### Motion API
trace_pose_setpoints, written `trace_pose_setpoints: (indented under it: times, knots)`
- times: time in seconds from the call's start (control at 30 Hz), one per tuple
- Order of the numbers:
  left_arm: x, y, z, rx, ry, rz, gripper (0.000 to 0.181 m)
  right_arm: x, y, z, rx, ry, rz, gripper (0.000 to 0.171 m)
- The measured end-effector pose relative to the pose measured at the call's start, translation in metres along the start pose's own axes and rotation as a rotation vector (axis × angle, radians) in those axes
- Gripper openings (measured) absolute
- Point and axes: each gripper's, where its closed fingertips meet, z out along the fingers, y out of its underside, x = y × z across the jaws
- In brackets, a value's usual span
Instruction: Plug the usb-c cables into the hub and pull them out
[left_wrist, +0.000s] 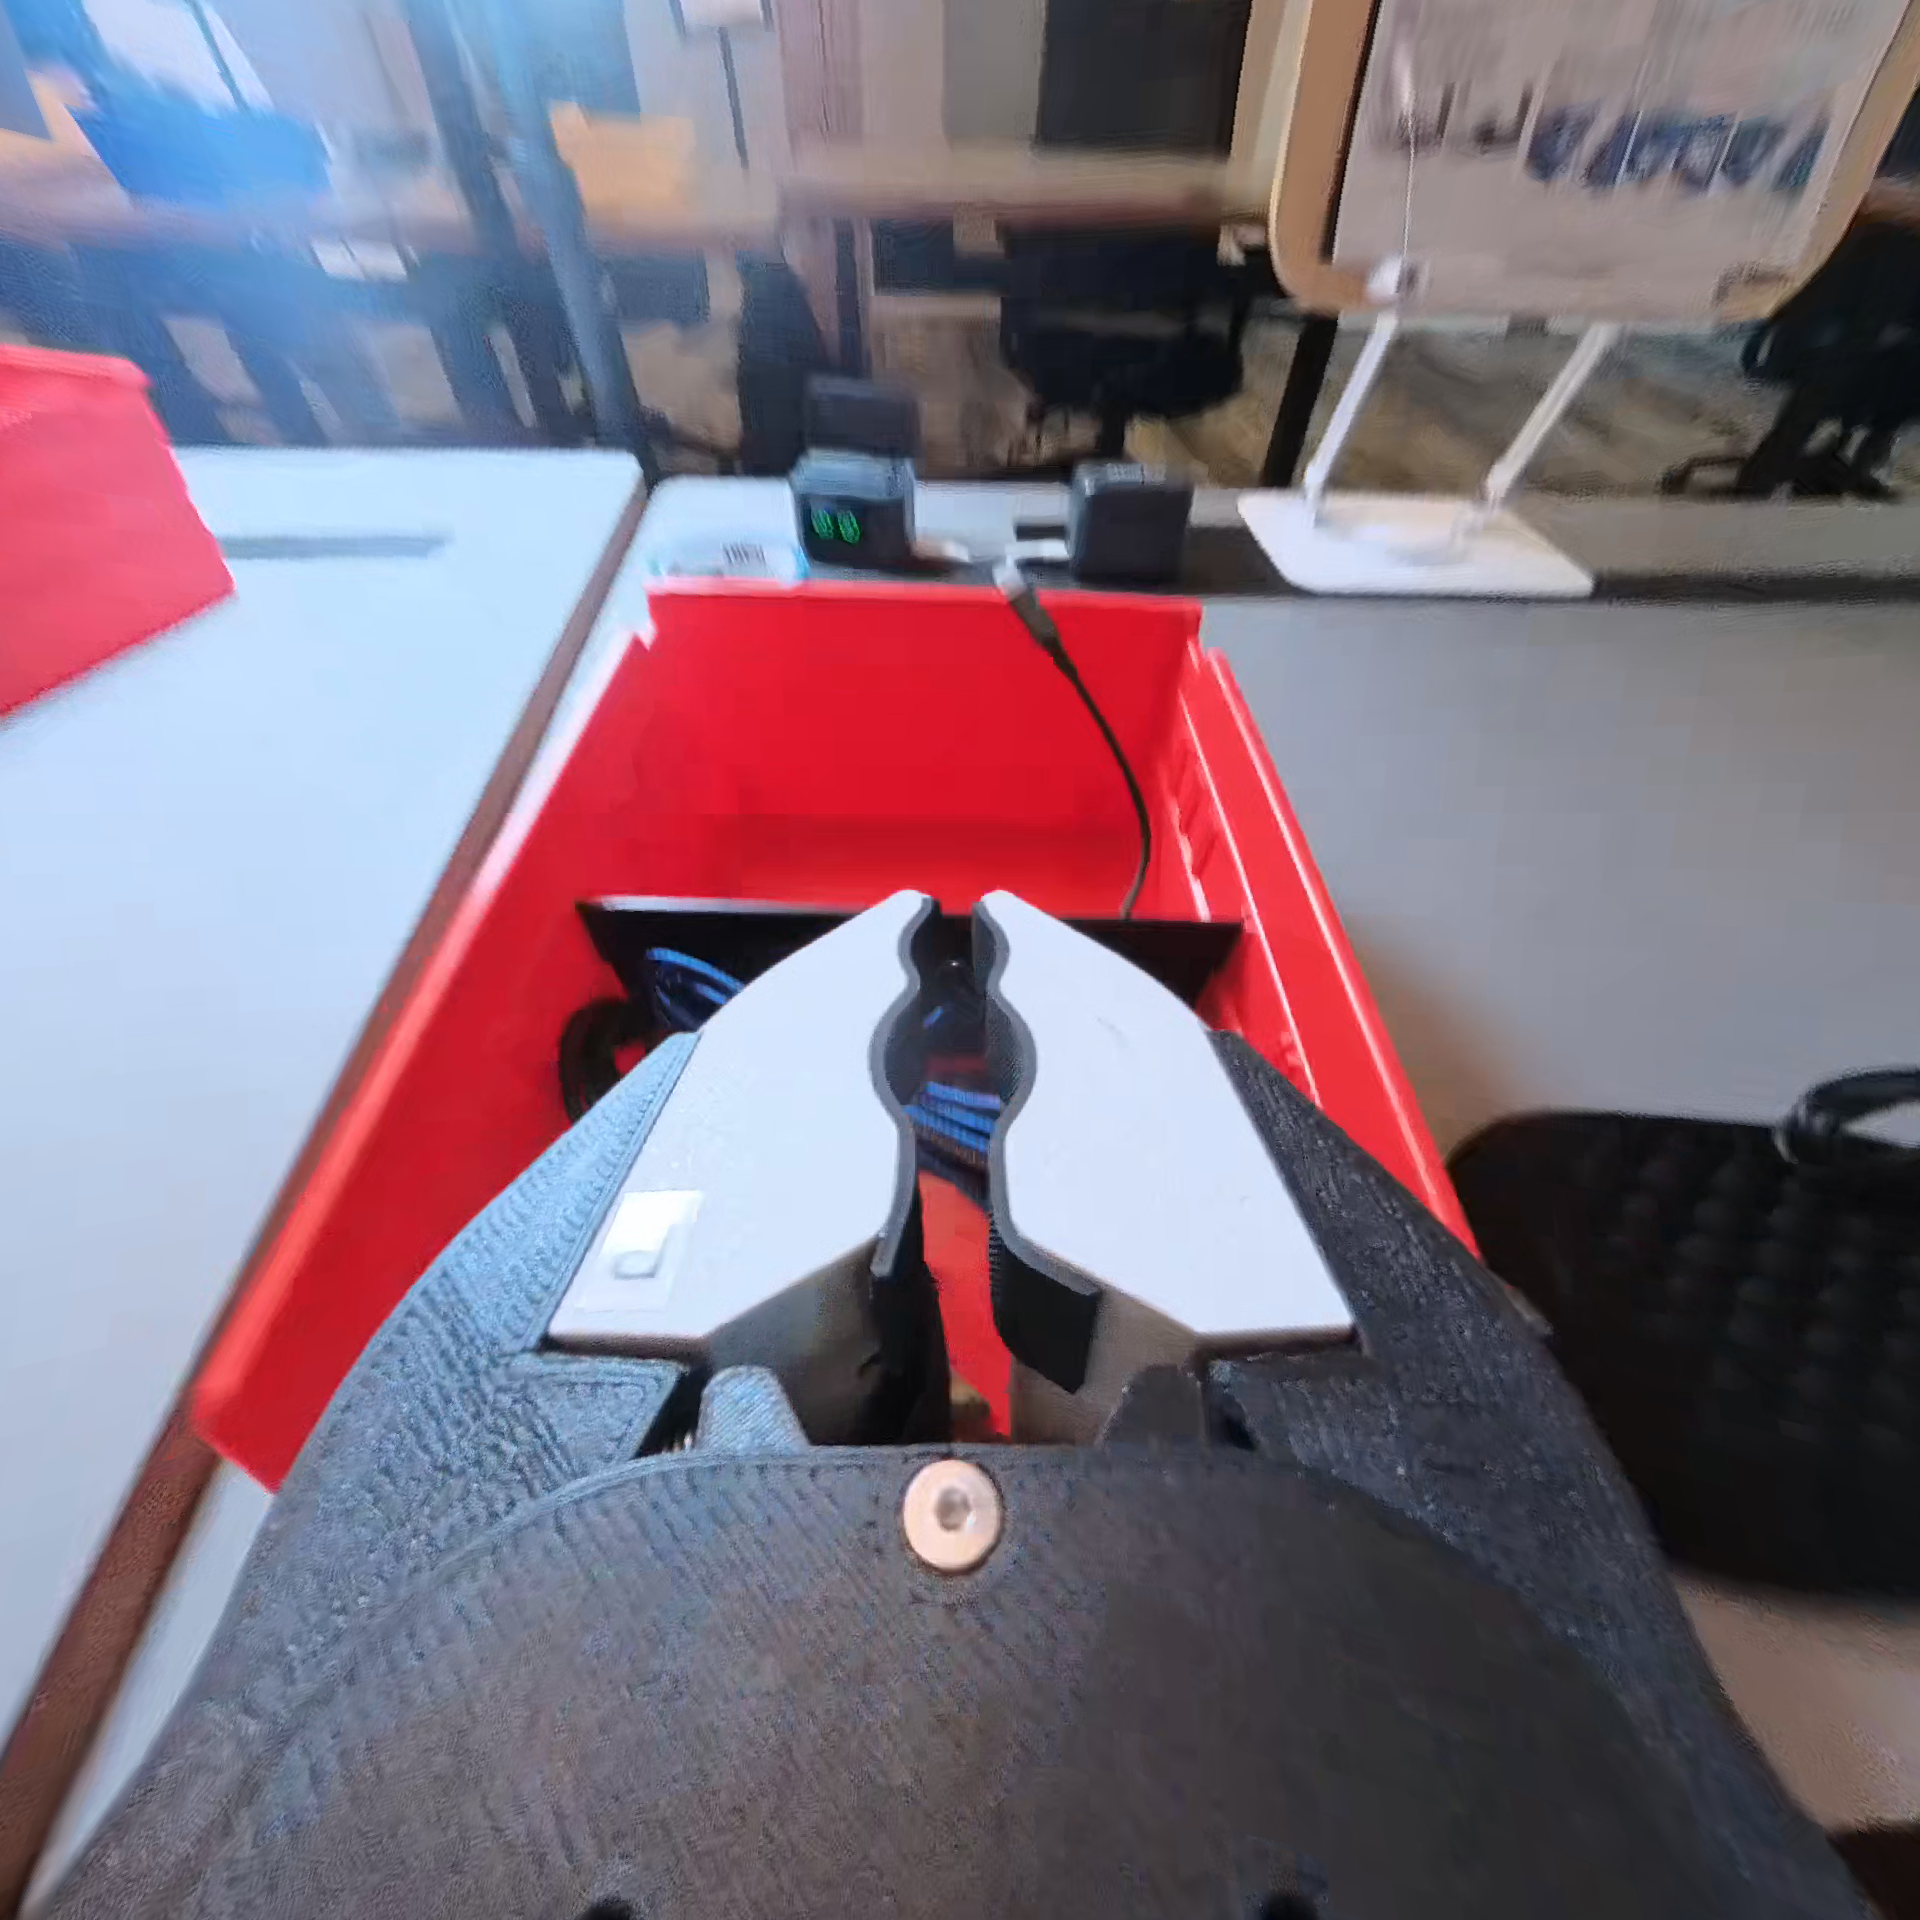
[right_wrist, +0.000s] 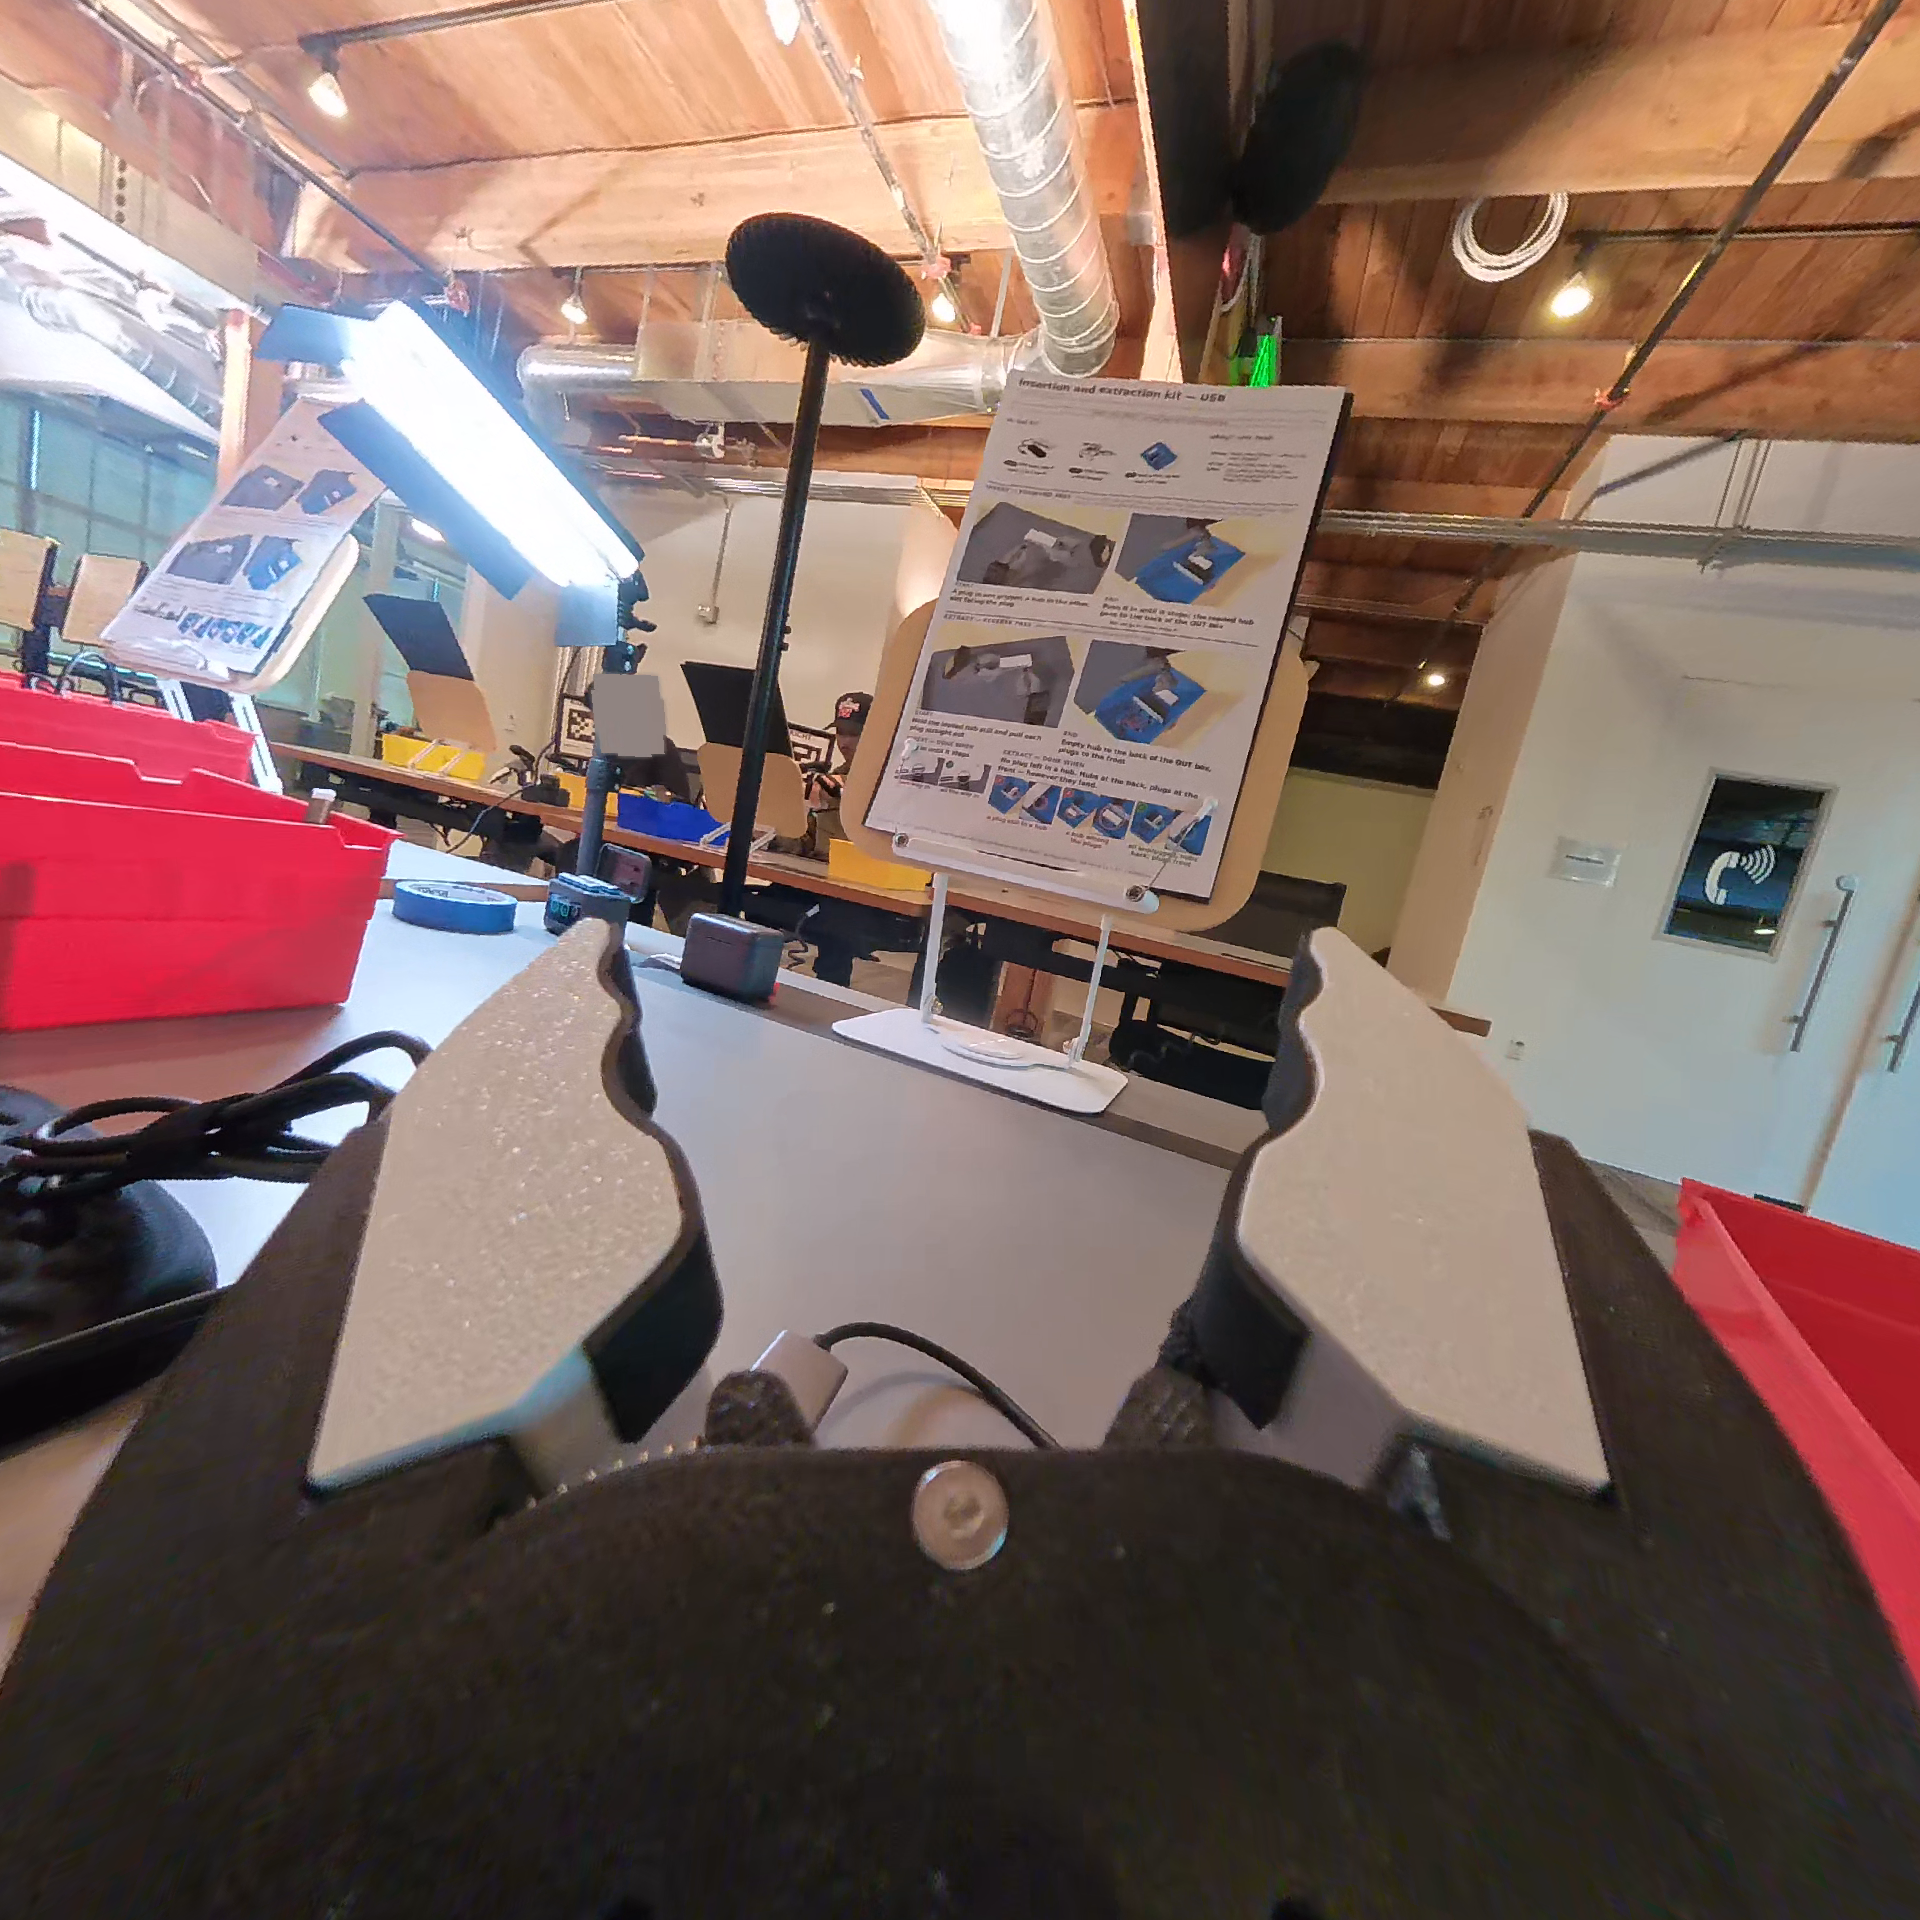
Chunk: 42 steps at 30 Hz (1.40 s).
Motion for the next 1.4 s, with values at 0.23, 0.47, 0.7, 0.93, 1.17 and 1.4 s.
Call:
trace_pose_setpoints:
  times: [0.23,0.47,0.7,0.93,1.17,1.4]
  knots:
    - [0.021,-0.100,-0.030,0.364,0.104,0.059,0.002,-0.006,0.001,0.000,-0.007,-0.018,-0.038,0.114]
    - [0.094,-0.162,-0.060,0.625,0.308,0.145,0.002,-0.004,0.001,0.000,-0.002,-0.017,-0.020,0.112]
    - [0.192,-0.152,-0.064,0.652,0.736,0.029,0.001,-0.017,-0.006,-0.002,0.022,-0.097,-0.009,0.084]
    - [0.277,-0.127,-0.084,0.516,1.336,-0.068,0.002,-0.080,-0.098,-0.001,0.194,-0.305,0.095,0.028]
    - [0.339,-0.079,-0.081,0.313,1.586,0.046,0.002,-0.167,-0.114,0.013,-0.168,-0.716,0.576,0.015]
    - [0.363,-0.060,-0.083,0.228,1.669,0.078,0.001,-0.191,-0.098,0.022,-0.298,-0.876,0.670,0.007]
